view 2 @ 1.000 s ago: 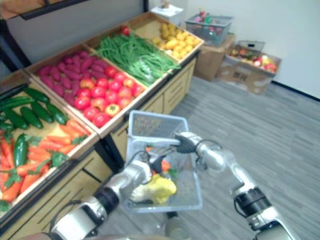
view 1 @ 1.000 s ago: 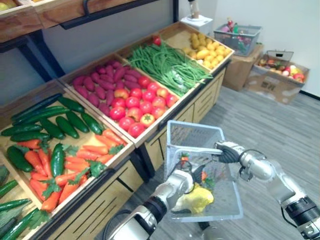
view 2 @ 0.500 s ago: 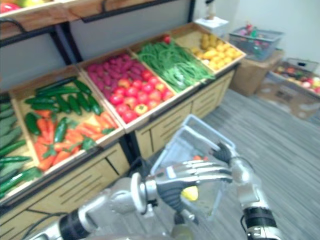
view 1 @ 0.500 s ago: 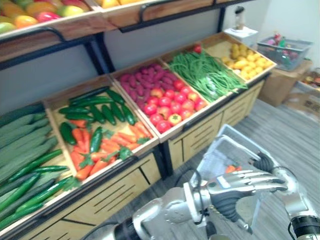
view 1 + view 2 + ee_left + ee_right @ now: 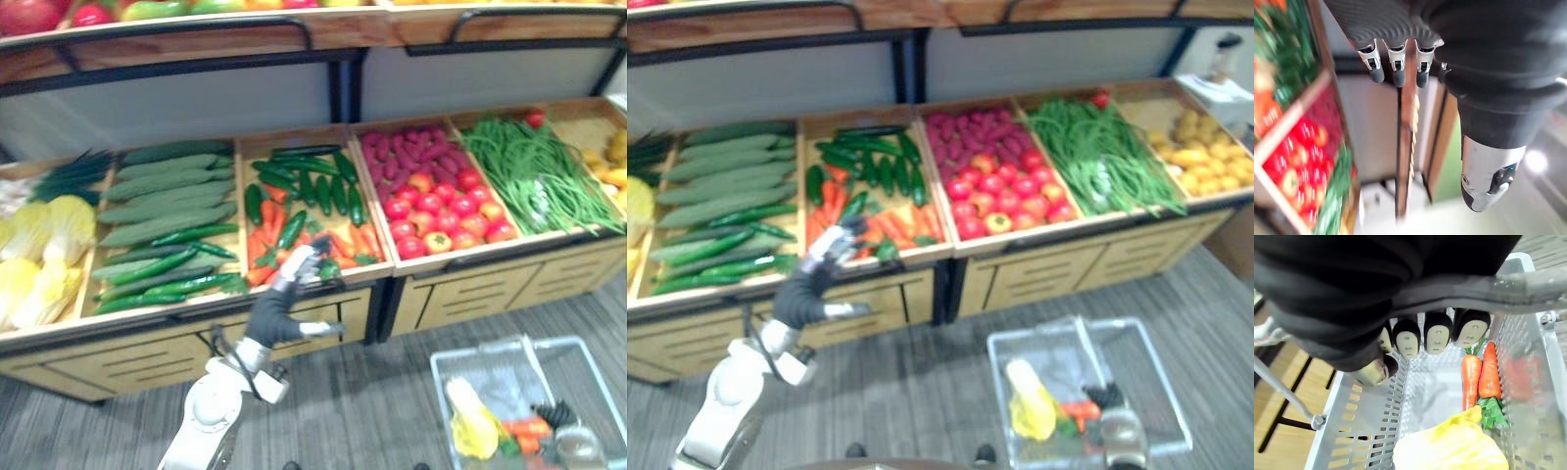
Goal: Pick vegetable in the basket
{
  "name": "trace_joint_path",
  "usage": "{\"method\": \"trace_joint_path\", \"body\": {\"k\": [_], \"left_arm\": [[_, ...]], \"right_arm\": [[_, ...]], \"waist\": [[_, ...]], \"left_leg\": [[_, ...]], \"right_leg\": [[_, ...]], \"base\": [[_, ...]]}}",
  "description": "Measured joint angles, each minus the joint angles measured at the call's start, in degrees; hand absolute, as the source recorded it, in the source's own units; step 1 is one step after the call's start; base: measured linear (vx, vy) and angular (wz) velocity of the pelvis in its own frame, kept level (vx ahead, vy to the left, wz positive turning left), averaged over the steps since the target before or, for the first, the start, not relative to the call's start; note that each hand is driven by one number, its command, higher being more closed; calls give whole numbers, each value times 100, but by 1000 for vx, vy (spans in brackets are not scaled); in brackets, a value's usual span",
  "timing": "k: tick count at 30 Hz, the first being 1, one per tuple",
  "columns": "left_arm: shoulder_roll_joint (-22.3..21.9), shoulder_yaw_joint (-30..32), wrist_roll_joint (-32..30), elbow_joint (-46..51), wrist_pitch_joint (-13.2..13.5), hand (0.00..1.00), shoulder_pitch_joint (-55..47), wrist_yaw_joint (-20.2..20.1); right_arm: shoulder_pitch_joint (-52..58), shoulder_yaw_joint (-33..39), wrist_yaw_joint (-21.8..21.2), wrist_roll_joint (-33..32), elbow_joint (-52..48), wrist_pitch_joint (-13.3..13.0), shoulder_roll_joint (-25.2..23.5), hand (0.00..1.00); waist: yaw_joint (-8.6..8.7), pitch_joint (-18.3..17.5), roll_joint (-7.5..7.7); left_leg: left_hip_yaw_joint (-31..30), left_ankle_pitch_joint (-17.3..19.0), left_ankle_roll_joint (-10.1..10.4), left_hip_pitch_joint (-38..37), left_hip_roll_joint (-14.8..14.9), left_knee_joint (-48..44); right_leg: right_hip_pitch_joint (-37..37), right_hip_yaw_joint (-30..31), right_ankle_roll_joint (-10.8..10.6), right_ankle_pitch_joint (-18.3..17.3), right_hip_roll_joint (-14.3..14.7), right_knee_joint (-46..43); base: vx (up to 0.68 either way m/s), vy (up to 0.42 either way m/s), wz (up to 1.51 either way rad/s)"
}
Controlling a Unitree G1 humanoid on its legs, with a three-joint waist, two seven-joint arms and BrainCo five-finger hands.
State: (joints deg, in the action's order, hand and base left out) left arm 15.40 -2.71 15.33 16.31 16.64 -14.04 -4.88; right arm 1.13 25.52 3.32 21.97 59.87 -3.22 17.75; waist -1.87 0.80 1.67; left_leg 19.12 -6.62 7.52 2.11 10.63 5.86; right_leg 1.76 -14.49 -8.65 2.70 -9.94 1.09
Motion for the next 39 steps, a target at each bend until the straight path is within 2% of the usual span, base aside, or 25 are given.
{"method": "trace_joint_path", "body": {"k": [3, 4, 5, 7, 8, 10, 11, 13, 16, 18, 22, 24, 28, 35, 39], "left_arm": [[-537, 931, -928, -1259, -109, 0, -56, 649], [-601, 1082, -1114, -1478, -145, 0, -55, 761], [-665, 1425, -1570, -2152, -317, 0, -51, 1060], [-665, 1609, -1818, -2667, -383, 0, -25, 1201], [-665, 1758, -2272, -3384, -527, 0, -15, 1424], [-683, 1926, -2754, -4043, -620, 0, 7, 1640], [-702, 2000, -2890, -4323, -643, 0, 29, 1697], [-904, 2482, -3168, -5375, -867, 0, 147, 2023], [-1038, 2869, -3164, -6517, -1186, 0, 157, 2333], [-1099, 3021, -3166, -7048, -1237, 0, 140, 2444], [-1228, 3238, -3113, -7608, -1468, 0, 126, 2436], [-1267, 3235, -3092, -7710, -1478, 0, 126, 2377], [-1275, 3101, -2671, -7789, -1466, 0, 241, 2099], [-1087, 2487, -2238, -8026, -1414, 0, 306, 1777], [-1036, 2322, -2231, -8038, -1412, 0, 306, 1707]], "right_arm": [[269, 349, 183, -31, 198, 3, -155, 100], [309, 405, 218, -108, 216, 3, -185, 100], [372, 565, 369, -314, 303, 4, -299, 100], [381, 576, 417, -475, 390, 4, -348, 100], [445, 600, 531, -692, 408, 12, -489, 100], [503, 643, 627, -747, 406, 8, -641, 100], [527, 683, 643, -789, 405, 5, -702, 100], [616, 780, 742, -920, 404, -6, -929, 100], [633, 787, 820, -1088, 410, -5, -1216, 100], [636, 789, 839, -1109, 445, -4, -1373, 100], [605, 780, 868, -1111, 639, -8, -1562, 100], [615, 765, 868, -1103, 656, -7, -1575, 100], [628, 587, 862, -1088, 659, -10, -1570, 100], [636, 250, 764, -1081, 863, -1, -1596, 100], [637, 115, 760, -1084, 877, -1, -1596, 100]], "waist": [[18, -51, 71], [20, -68, 86], [21, -98, 129], [22, -96, 155], [8, -118, 198], [17, -132, 222], [20, -141, 231], [25, -173, 268], [73, -186, 304], [111, -189, 317], [170, -191, 328], [170, -189, 327], [200, -184, 334], [201, -180, 340], [232, -174, 345]], "left_leg": [[-449, -41, -46, 128, -106, 2], [-514, -39, -41, 164, -120, 2], [-720, -43, -45, 256, -163, 3], [-829, -42, -50, 281, -189, 3], [-919, -39, -56, 289, -214, 4], [-1034, -36, -60, 291, -242, 4], [-1054, -36, -60, 293, -248, 4], [-1069, -33, -60, 291, -265, 6], [-1061, -13, -60, 276, -280, 6], [-1052, 9, -62, 264, -287, 6], [-997, 46, -38, 210, -287, 6], [-887, 81, -25, 133, -282, 6], [-794, 124, -6, 55, -270, 9], [-703, 186, 6, -36, -272, 10], [-697, 195, 17, -40, -272, 10]], "right_leg": [[-132, -418, 61, -118, -82, -20], [-139, -474, 63, -139, -93, -20], [-158, -636, 65, -186, -118, -19], [-193, -728, 39, -214, -130, -15], [-236, -803, 39, -232, -143, -15], [-308, -904, 32, -258, -153, -4], [-325, -940, 35, -275, -159, -5], [-359, -1008, 30, -313, -178, -8], [-384, -1008, 40, -320, -185, -3], [-393, -998, 56, -312, -192, 1], [-398, -887, 58, -312, -190, 29], [-412, -819, 69, -319, -193, 29], [-408, -701, 79, -331, -191, 29], [-429, -601, 99, -344, -195, 29], [-430, -584, 100, -345, -195, 34]], "base": [[-9, 28, 65], [-37, 32, 61], [-27, 24, 46], [-19, 18, 36], [-6, 12, 24], [5, 2, 26], [9, 0, 23], [29, 0, 14], [45, -7, 2], [48, -7, -1], [42, -10, -10], [32, -7, -23], [23, -9, -16], [23, -7, -6], [5, -2, -1]]}}
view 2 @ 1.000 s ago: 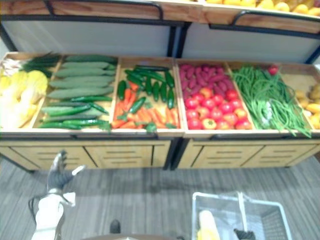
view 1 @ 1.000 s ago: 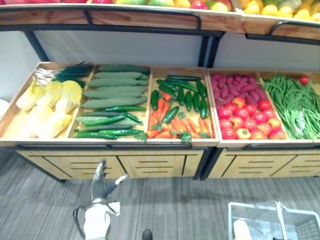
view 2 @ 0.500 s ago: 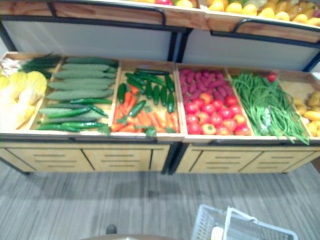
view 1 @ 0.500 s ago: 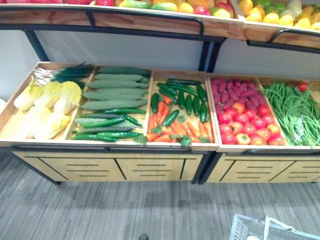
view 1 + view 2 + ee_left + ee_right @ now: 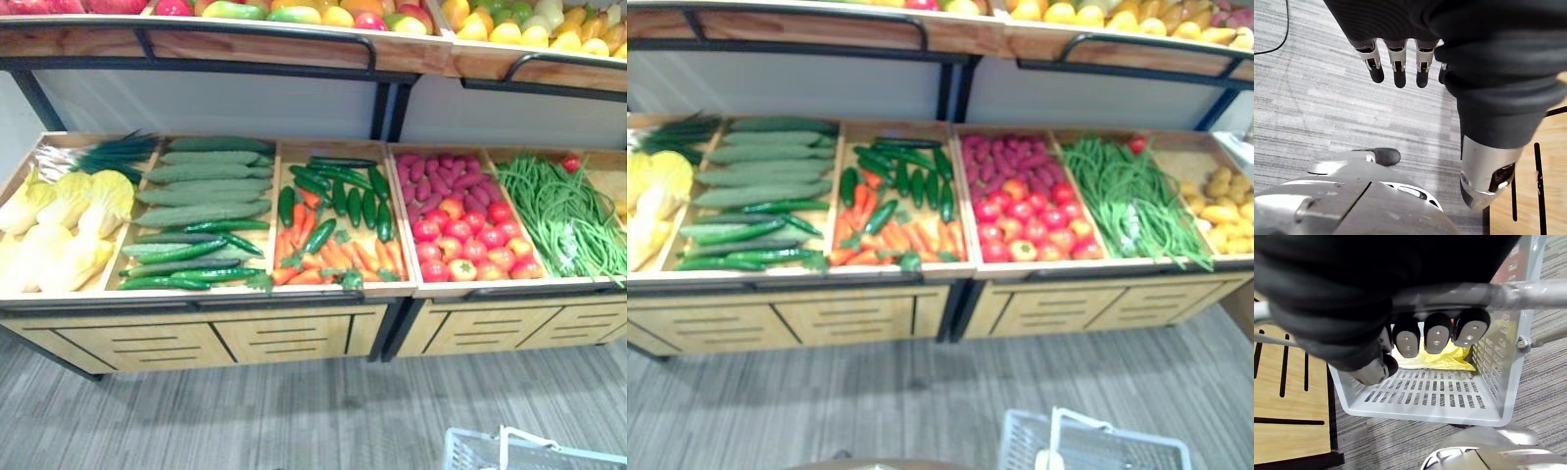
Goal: Pick vegetable in the basket
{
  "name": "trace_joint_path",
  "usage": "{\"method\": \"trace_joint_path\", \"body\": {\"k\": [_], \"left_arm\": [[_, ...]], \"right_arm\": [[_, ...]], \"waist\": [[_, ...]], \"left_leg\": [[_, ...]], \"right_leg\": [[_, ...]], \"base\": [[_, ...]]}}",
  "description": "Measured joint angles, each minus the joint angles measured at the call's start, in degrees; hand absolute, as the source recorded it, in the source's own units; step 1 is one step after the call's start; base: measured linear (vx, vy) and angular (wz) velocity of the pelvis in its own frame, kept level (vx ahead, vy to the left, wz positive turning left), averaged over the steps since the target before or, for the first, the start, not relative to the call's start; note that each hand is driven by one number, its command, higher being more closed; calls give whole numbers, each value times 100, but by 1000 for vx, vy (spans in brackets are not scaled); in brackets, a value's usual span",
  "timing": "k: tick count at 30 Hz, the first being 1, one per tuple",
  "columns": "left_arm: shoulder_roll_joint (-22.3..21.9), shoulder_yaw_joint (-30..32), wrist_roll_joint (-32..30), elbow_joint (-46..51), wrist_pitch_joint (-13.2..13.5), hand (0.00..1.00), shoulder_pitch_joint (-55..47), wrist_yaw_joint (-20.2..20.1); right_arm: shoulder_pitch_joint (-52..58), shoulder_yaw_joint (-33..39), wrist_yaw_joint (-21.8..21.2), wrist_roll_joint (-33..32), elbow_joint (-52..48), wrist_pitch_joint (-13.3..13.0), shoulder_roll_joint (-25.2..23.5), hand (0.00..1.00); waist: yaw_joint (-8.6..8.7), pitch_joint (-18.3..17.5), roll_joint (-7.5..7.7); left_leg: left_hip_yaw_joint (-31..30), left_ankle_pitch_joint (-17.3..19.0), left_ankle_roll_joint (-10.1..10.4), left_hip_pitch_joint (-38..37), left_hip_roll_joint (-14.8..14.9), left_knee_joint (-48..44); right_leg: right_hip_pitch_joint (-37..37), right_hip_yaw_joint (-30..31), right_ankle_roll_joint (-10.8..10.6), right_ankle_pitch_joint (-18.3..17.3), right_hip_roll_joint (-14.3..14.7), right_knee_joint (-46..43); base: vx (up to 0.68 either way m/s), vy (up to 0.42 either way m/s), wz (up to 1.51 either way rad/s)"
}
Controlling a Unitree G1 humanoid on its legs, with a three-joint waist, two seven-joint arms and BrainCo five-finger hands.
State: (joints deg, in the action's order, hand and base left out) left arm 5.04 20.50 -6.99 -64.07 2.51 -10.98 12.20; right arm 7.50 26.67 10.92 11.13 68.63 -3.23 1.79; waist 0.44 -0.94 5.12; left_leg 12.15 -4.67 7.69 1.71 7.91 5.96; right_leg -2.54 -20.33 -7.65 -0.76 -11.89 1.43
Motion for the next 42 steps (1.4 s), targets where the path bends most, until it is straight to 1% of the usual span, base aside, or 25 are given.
{"method": "trace_joint_path", "body": {"k": [3, 9, 13, 17, 29, 32, 34, 37, 38, 39, 40, 41, 42], "left_arm": [[38, -75, 0, -107, 7, 0, 25, -10], [170, -493, -4, -173, 8, 0, 20, -16], [175, -532, -3, -195, 8, 0, 22, -16], [216, -716, -3, -199, 8, 0, 29, -18], [228, -940, 2, -205, 14, 0, 53, -24], [199, -947, 22, -203, 17, 0, 51, -35], [205, -963, 19, -200, 17, 0, 64, -123], [248, -1000, -6, -199, 16, 0, 130, -145], [248, -982, -14, -202, 14, 0, 191, -145], [244, -972, -17, -203, 15, 0, 201, -145], [185, -919, -76, -200, 14, 0, 225, -146], [152, -836, -124, -184, 14, 0, 248, -148], [141, -777, -146, -182, 14, 0, 246, -151]], "right_arm": [[-13, -79, -5, 2, 35, 1, 5, 100], [-24, -256, -17, 2, 50, -1, 13, 100], [-24, -342, -18, 1, 107, 1, 21, 100], [-23, -468, -21, 1, 108, 2, 41, 100], [-34, -472, -25, 1, 110, 5, 93, 100], [-68, -471, -33, 8, 92, -2, 149, 100], [-74, -423, -64, 0, 16, -9, 177, 100], [-60, -179, -142, -8, -170, -87, 179, 100], [-49, 35, -151, -13, -257, -88, 149, 100], [-49, 103, -154, -30, -259, -86, 149, 100], [-30, 224, -154, -51, -276, -82, 143, 100], [-9, 234, -159, -124, -364, -76, 103, 100], [-7, 236, -159, -176, -382, -70, 93, 100]], "waist": [[33, 12, -18], [84, 54, -27], [88, 62, -37], [92, 75, -58], [92, 166, -144], [91, 229, -147], [105, 298, -147], [138, 420, -72], [137, 526, -68], [135, 559, -85], [133, 602, -132], [135, 679, -187], [138, 701, -184]], "left_leg": [[38, 12, 2, -33, 0, 0], [134, 63, 3, -128, 2, 0], [187, 87, 13, -184, 2, 0], [230, 90, 10, -210, 2, 0], [380, 104, 8, -344, 13, 0], [644, 180, 22, -558, 33, 0], [956, 266, 43, -691, 30, -2], [1421, 344, 24, -801, -55, -3], [1718, 415, -3, -878, -88, -3], [1846, 438, -10, -909, -80, -2], [2153, 483, -43, -964, -20, -4], [2501, 516, -53, -1112, 75, -7], [2672, 526, -63, -1146, 161, -4]], "right_leg": [[-5, 42, 0, 0, 0, 1], [-60, 122, -1, 0, -2, 33], [-72, 175, -1, 0, -1, 36], [-71, 204, -1, -1, -2, 40], [-95, 378, -2, 1, 1, 25], [-48, 641, 24, -15, 2, -115], [160, 970, 68, -41, -10, -355], [485, 1467, 47, -1, -60, -567], [638, 1670, 181, 136, -47, -593], [677, 1687, 295, 218, -16, -588], [763, 1589, 523, 462, 73, -556], [770, 1282, 683, 825, 194, -430], [790, 1102, 840, 1013, 267, -319]], "base": [[6, -6, -6], [4, -4, -7], [18, -4, -8], [14, -6, -5], [-1, -4, -7], [-12, 13, -45], [-28, 43, -70], [-46, 70, -89], [-63, 63, -96], [-101, 57, -129], [-103, 14, -133], [-109, -21, -137], [-109, -61, -140]]}}
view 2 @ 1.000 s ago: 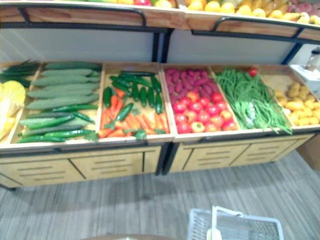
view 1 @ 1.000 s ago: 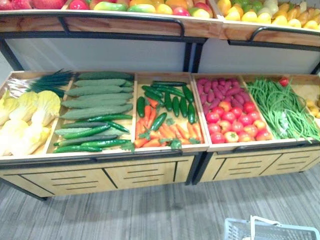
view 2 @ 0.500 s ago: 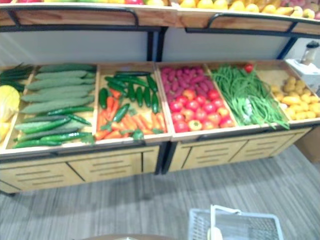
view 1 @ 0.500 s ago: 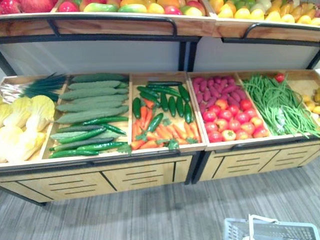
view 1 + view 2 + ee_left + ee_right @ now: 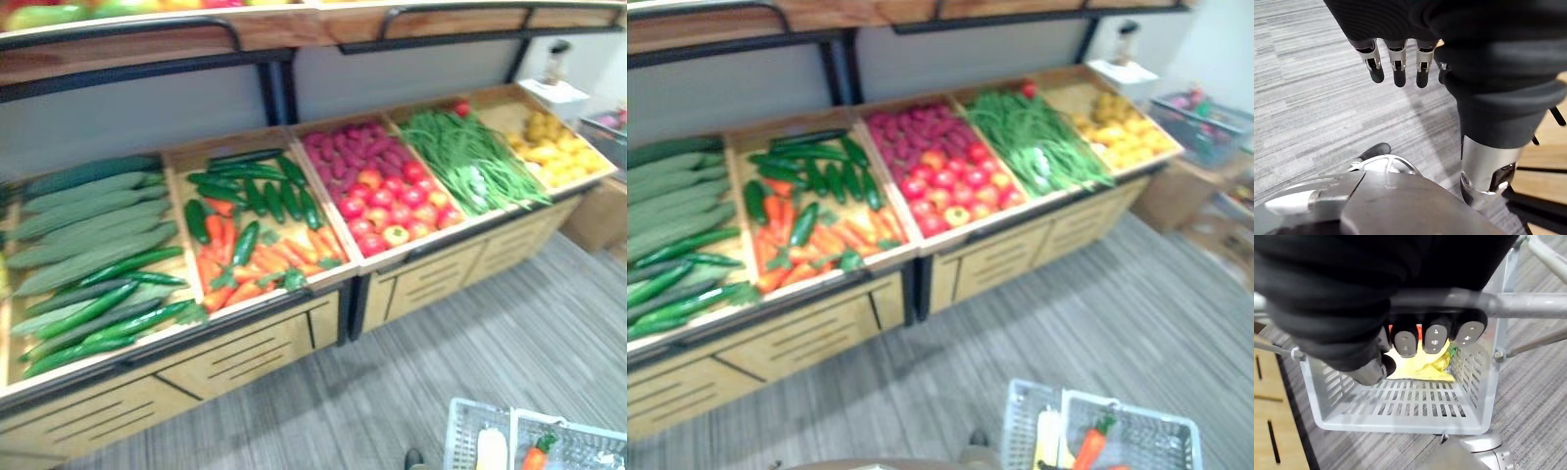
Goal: Pick vegetable in the basket
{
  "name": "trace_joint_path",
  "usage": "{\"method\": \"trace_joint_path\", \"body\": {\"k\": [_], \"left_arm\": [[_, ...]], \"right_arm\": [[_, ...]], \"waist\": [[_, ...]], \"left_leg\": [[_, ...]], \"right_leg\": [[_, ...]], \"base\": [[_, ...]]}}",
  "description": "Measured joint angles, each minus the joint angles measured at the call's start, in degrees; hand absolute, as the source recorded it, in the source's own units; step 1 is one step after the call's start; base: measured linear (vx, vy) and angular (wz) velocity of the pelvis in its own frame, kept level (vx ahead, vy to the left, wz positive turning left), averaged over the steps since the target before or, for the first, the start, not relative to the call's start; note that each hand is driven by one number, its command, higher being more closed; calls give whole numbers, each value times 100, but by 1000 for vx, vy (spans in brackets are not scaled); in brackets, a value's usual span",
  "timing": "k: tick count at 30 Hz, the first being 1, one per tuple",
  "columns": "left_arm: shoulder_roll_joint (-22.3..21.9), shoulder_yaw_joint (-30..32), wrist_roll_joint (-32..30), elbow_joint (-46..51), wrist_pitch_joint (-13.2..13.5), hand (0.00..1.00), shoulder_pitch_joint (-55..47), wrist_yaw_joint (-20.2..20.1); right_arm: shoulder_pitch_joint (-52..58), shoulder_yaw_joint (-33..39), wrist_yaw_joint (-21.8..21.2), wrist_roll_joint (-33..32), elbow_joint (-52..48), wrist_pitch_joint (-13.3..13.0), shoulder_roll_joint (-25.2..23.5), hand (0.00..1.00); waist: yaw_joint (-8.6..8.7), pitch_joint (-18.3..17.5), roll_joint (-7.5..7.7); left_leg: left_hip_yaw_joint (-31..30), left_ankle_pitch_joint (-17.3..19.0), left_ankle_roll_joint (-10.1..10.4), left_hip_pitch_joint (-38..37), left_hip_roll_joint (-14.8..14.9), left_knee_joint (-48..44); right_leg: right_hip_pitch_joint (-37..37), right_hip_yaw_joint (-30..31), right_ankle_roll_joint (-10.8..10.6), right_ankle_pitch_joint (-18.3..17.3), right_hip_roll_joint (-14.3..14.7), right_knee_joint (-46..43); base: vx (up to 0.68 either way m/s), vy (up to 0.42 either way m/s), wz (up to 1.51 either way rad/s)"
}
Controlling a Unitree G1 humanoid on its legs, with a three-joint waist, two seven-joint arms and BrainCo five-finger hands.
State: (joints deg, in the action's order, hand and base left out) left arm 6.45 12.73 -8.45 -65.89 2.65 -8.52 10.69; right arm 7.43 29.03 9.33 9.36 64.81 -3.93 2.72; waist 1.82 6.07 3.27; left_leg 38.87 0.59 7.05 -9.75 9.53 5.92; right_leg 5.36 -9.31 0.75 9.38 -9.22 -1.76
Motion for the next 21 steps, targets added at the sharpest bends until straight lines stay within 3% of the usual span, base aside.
{"method": "trace_joint_path", "body": {"k": [1, 2, 3, 4, 6, 7, 8, 9, 10, 11, 12, 13, 15, 19, 21], "left_arm": [[-2, 107, -84, 33, -6, 0, -16, -14], [9, 111, -96, 66, -9, 0, -5, -23], [-7, 98, -137, 197, -14, 0, -8, -27], [-13, 93, -140, 274, -10, 0, -25, -39], [-2, 112, -136, 228, -20, 0, 26, -83], [-136, 89, -134, 146, -19, 0, 34, -123], [-186, 89, -134, 115, -14, 0, 85, -151], [-208, 19, -160, 111, -17, 0, 232, -188], [-153, -106, -155, 124, -15, 0, 283, -208], [-119, -115, -155, 150, -16, 0, 280, -213], [-54, -112, -156, 166, -20, 0, 281, -214], [-167, -115, -157, 143, -31, 0, 321, -214], [-160, -110, -167, 122, -30, 0, 376, -214], [-238, -108, -158, 101, -12, 0, 632, -206], [-442, -30, -115, 201, -7, 0, 651, -200]], "right_arm": [[20, 31, -9, -67, -54, 35, -80, 100], [40, 47, -18, -75, -87, 72, -136, 100], [205, 201, -32, -85, -88, 115, -192, 100], [319, 323, -69, -82, -19, 157, -204, 100], [357, 373, -84, -76, 124, 222, -145, 100], [262, 376, -95, -73, 156, 230, -6, 100], [212, 416, -92, -69, 160, 249, 19, 100], [188, 452, -92, -73, 158, 306, 44, 100], [250, 619, -43, -95, 188, 346, 56, 100], [261, 676, -50, -104, 215, 374, 27, 100], [239, 637, -52, -118, 244, 390, -33, 100], [178, 490, -58, -84, 248, 390, 15, 100], [165, 293, -84, -62, 253, 384, -16, 100], [193, 139, -92, -75, 272, 351, 17, 100], [166, 4, -96, -76, 317, 234, 86, 100]], "waist": [[-22, 25, -59], [4, 33, -45], [59, 41, -66], [103, 52, -47], [111, 99, 38], [55, 51, -330], [67, 80, -403], [174, 199, -421], [264, 203, -420], [264, 204, -334], [237, 245, -250], [253, 214, -444], [251, 194, -502], [287, 181, -492], [282, 194, -482]], "left_leg": [[348, -27, -63, -53, 102, -1], [507, -56, -100, -74, 138, -7], [732, -75, -98, -137, 212, -51], [906, -55, -49, -205, 225, -220], [1066, 202, -42, -253, 128, -410], [1094, 207, -142, -166, 220, -362], [1261, 196, -134, -124, 272, -363], [1480, 179, -125, -145, 288, -463], [1562, 182, -113, -164, 285, -603], [1644, 205, -82, -173, 280, -711], [1862, 263, -7, -126, 328, -929], [1945, 303, -1, 2, 672, -1182], [2040, 443, -37, 69, 1112, -1675], [2040, 403, -67, 8, 1560, -2322], [2124, 291, -159, -54, 1904, -3065]], "right_leg": [[54, -461, 330, 18, 61, 4], [138, -859, 537, -260, 24, -337], [275, -1605, 489, -767, -158, -1223], [283, -2102, 435, -1025, -401, -1788], [349, -2212, 264, -913, -280, -1642], [303, -1942, 163, -653, 48, -900], [335, -1942, 192, -733, 72, -914], [477, -2285, 272, -1549, -362, -2238], [305, -2494, 128, -1858, -732, -2676], [226, -2512, -67, -1947, -790, -2510], [181, -2420, -264, -2116, -525, -2028], [130, -2271, -216, -1823, -54, -1450], [55, -2125, -151, -1699, 352, -984], [-76, -1926, -78, -1712, 629, -914], [-116, -1627, 8, -1674, 739, -859]], "base": [[-99, -65, -102], [-97, -73, -98], [-28, -44, -72], [15, -28, -75], [-10, -38, -131], [-83, -59, -157], [-111, -52, -118], [-29, -50, -62], [-15, -93, -51], [27, -196, -75], [29, -229, -109], [17, -223, -115], [-7, -136, -80], [-17, -80, -36], [20, -24, -71]]}}
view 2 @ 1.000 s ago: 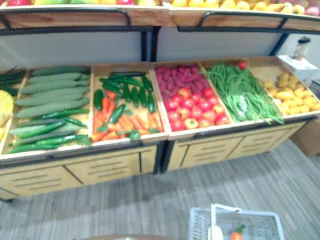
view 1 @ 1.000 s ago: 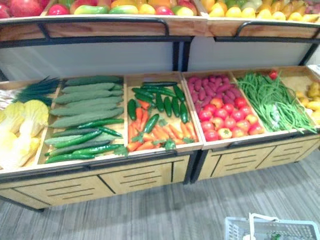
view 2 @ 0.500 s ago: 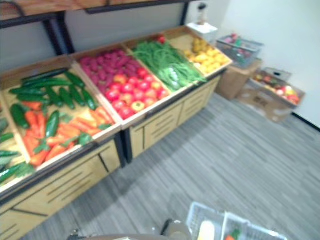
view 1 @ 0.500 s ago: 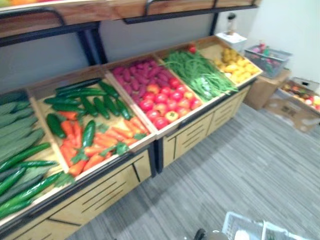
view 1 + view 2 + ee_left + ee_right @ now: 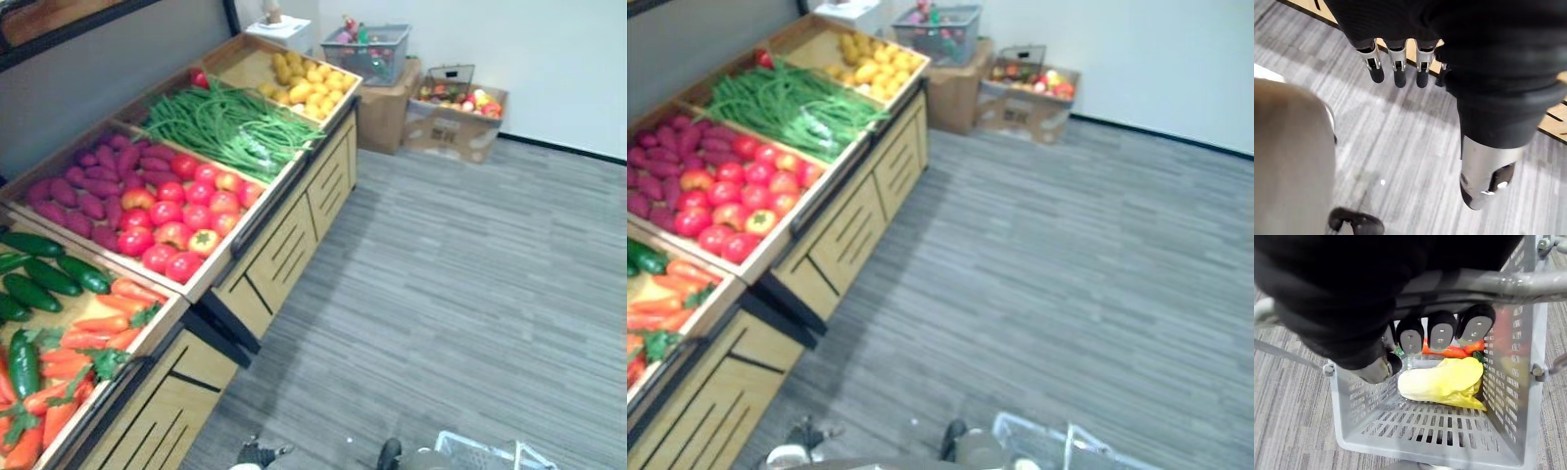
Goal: Pick vegetable in the basket
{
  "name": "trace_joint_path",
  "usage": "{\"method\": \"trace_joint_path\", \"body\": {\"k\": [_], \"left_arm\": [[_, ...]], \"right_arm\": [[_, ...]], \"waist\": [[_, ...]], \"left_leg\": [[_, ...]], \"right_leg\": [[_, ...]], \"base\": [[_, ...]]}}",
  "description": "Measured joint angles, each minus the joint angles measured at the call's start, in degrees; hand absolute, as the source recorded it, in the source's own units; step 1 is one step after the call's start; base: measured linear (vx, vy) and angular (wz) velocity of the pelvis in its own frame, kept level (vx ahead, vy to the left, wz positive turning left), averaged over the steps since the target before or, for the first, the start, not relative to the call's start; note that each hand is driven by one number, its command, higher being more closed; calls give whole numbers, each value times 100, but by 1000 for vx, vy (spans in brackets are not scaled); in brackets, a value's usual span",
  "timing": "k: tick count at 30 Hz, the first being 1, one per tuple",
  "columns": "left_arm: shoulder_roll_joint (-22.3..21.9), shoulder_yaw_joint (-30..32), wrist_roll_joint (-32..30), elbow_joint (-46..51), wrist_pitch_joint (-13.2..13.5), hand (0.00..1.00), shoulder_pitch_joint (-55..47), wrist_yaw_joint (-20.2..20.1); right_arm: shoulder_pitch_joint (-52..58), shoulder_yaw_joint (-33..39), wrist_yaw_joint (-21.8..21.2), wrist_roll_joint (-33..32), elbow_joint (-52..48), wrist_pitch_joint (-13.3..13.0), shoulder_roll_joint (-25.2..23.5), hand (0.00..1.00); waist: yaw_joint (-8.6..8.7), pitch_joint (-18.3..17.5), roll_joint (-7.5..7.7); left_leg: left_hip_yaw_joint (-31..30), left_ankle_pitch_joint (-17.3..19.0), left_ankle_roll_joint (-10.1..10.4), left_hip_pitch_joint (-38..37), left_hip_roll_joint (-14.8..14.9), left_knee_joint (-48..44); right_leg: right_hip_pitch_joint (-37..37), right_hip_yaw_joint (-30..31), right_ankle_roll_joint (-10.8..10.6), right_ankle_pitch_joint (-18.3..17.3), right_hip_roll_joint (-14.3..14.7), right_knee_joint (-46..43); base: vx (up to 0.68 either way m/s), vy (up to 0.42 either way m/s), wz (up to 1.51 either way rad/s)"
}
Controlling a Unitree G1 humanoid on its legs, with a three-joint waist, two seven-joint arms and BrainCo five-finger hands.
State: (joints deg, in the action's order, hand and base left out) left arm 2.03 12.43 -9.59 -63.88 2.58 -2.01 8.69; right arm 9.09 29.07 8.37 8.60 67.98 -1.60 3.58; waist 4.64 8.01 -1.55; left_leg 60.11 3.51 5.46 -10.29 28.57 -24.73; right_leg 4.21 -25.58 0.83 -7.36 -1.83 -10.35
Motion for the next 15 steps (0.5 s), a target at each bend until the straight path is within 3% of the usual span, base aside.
{"method": "trace_joint_path", "body": {"k": [2, 3, 5, 7, 10, 14, 15], "left_arm": [[-87, 59, 30, 21, 5, 0, -18, 0], [-96, 101, 52, 37, 9, 0, -19, 5], [-141, 116, 67, 84, 34, 0, -35, 23], [-180, 154, 255, 138, 121, 0, -84, 71], [-196, 191, 261, 258, 207, 0, -159, 114], [-251, 574, 250, 290, 235, 0, -179, 121], [-264, 680, 249, 295, 236, 0, -174, 129]], "right_arm": [[-27, -146, 6, 18, -4, -48, 49, 100], [-41, -187, 19, 11, -4, -52, 89, 100], [-94, -183, 23, 1, -3, -57, 155, 100], [-161, -154, 30, 3, 2, -108, 286, 100], [-201, -75, 31, 13, 6, -170, 347, 100], [-271, -28, 37, 29, -10, -176, 422, 100], [-274, -24, 51, 29, -26, -176, 427, 100]], "waist": [[13, 20, -20], [44, 102, 58], [5, 118, -1], [-18, 129, -27], [-34, 132, -22], [-84, 144, -76], [-115, 157, -94]], "left_leg": [[-141, -267, -167, 1, 200, -572], [-668, -451, -266, 119, 257, -1007], [-1750, -45, -139, 434, -107, -1148], [-3221, 506, 11, 914, -958, -829], [-4362, 644, 111, 1121, -1626, 374], [-5333, 577, 67, 1237, -1906, 1801], [-5361, 257, 159, 1271, -1929, 1855]], "right_leg": [[-108, 259, 27, 15, 24, 36], [-198, 500, 81, 21, 17, 76], [-257, 802, 116, 41, -48, 125], [-294, 1254, -14, 107, -127, 242], [-325, 1748, -150, 181, -122, 421], [-150, 2376, -353, 303, -107, 501], [-133, 2502, -418, 321, -107, 516]], "base": [[93, -6, -74], [102, 41, -80], [45, 90, -83], [31, 111, -95], [20, 144, -90], [44, 243, -95], [105, 307, -59]]}}
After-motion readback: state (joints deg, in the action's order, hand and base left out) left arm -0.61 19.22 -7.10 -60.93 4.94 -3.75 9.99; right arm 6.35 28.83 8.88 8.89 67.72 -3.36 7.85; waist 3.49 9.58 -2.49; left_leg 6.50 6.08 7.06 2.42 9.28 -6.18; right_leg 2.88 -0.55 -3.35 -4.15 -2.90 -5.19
